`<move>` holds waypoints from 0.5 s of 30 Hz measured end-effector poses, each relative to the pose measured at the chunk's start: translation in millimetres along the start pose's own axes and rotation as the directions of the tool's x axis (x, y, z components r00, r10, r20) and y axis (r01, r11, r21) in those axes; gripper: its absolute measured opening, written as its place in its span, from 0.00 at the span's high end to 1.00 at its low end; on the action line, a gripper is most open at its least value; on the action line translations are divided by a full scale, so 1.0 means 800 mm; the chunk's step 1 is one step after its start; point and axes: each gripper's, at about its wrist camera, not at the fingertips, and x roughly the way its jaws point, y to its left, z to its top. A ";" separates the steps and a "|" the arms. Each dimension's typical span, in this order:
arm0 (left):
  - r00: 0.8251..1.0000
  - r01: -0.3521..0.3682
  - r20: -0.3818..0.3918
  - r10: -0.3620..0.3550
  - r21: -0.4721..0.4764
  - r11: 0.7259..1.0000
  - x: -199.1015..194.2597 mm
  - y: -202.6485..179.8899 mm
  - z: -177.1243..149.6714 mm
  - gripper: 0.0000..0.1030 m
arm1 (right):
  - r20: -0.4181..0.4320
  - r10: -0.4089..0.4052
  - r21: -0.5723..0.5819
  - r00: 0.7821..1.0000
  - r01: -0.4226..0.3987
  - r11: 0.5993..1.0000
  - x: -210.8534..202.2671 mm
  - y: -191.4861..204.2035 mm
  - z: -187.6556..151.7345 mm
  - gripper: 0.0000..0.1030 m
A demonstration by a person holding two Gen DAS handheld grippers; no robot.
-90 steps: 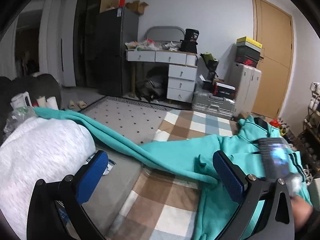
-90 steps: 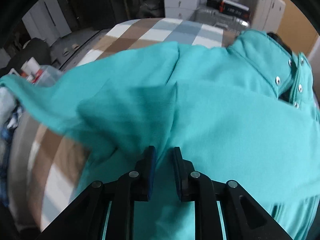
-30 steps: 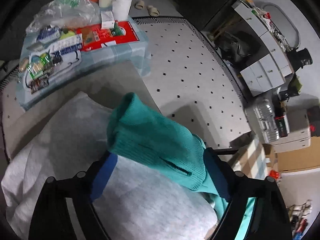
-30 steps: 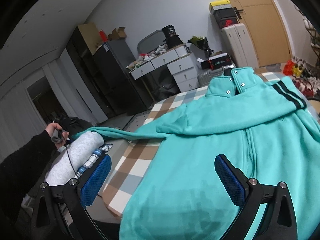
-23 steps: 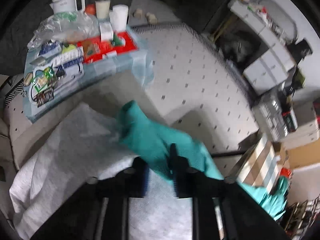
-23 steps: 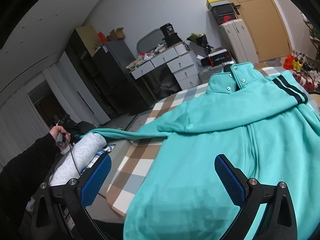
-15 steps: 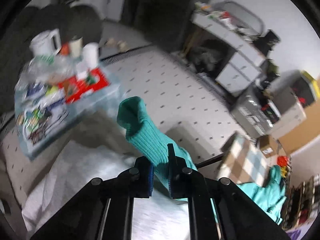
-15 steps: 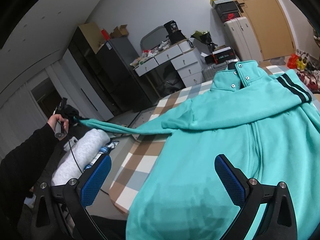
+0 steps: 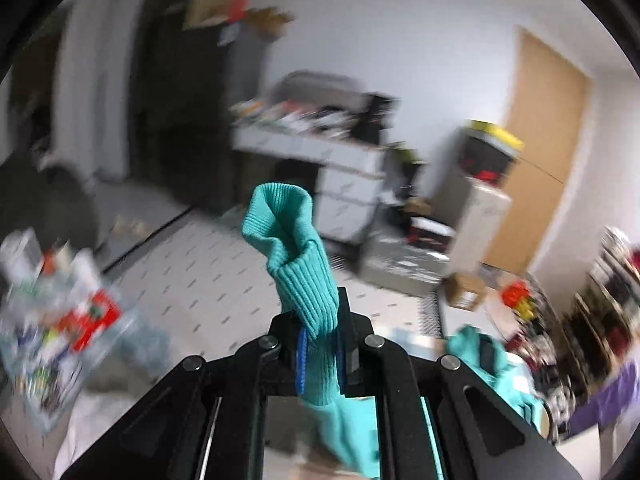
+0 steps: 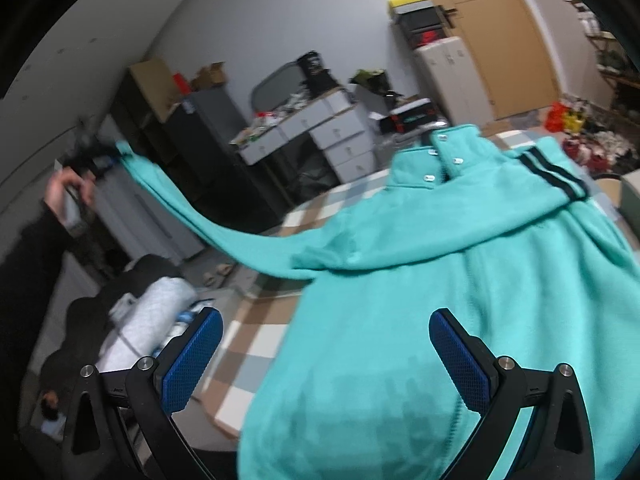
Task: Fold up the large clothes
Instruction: 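Fold the held sleeve across the hoodie body with the left gripper, release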
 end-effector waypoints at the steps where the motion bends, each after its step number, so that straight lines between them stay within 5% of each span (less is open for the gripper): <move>1: 0.999 0.036 0.004 -0.036 0.045 0.998 -0.003 -0.032 0.002 0.94 | -0.001 -0.024 0.016 1.000 0.024 1.000 0.001 -0.006 0.002 0.00; 6: 0.981 0.179 -0.105 -0.164 0.151 0.972 0.009 -0.175 -0.012 0.94 | 0.046 -0.156 0.216 0.987 0.143 0.966 -0.009 -0.074 0.021 0.00; 9: 0.967 0.251 -0.116 -0.226 0.292 0.923 0.018 -0.272 -0.049 0.94 | 0.062 -0.253 0.333 0.965 0.219 0.917 -0.028 -0.120 0.028 0.00; 12: 0.929 0.363 -0.201 -0.310 0.335 0.870 0.048 -0.344 -0.095 0.94 | 0.119 -0.333 0.473 0.936 0.241 0.848 -0.063 -0.165 0.026 0.00; 15: 0.876 0.456 -0.329 -0.354 0.323 0.829 0.099 -0.406 -0.151 0.94 | 0.156 -0.455 0.559 0.877 0.302 0.772 -0.092 -0.198 0.024 0.00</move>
